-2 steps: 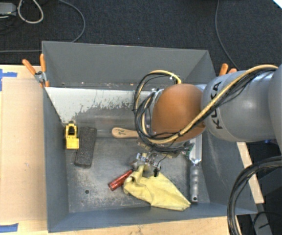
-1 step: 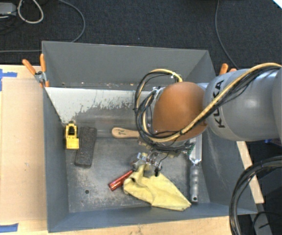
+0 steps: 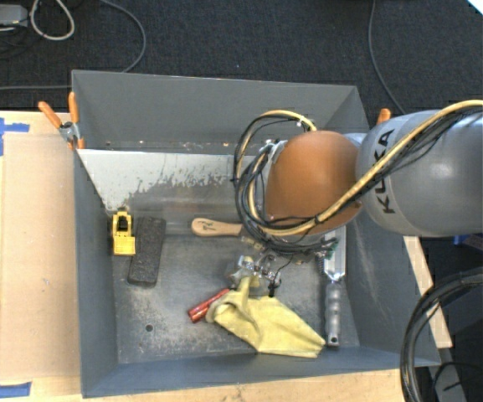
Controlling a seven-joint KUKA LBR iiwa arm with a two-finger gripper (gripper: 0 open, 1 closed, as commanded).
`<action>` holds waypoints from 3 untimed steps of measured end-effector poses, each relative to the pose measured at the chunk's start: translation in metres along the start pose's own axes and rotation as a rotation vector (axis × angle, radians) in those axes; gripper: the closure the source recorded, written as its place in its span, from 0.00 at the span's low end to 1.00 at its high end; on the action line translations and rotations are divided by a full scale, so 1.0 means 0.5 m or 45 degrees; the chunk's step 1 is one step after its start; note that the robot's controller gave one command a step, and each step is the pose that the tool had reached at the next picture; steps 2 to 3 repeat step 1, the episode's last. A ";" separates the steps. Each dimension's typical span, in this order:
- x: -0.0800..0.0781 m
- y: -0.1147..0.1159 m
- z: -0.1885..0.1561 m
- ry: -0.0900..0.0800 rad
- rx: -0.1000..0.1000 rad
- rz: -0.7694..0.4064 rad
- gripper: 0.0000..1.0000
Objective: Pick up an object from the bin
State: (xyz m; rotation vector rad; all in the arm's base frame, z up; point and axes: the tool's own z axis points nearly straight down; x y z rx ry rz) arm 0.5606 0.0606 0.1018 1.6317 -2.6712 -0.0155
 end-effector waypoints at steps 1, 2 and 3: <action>-0.001 0.000 -0.055 -0.002 0.003 0.002 1.00; -0.001 0.000 -0.055 -0.002 0.003 0.002 1.00; -0.001 0.000 -0.055 -0.002 0.003 0.002 1.00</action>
Offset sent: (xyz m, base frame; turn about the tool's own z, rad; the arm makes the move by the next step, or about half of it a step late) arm 0.0003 0.0001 0.0339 0.0004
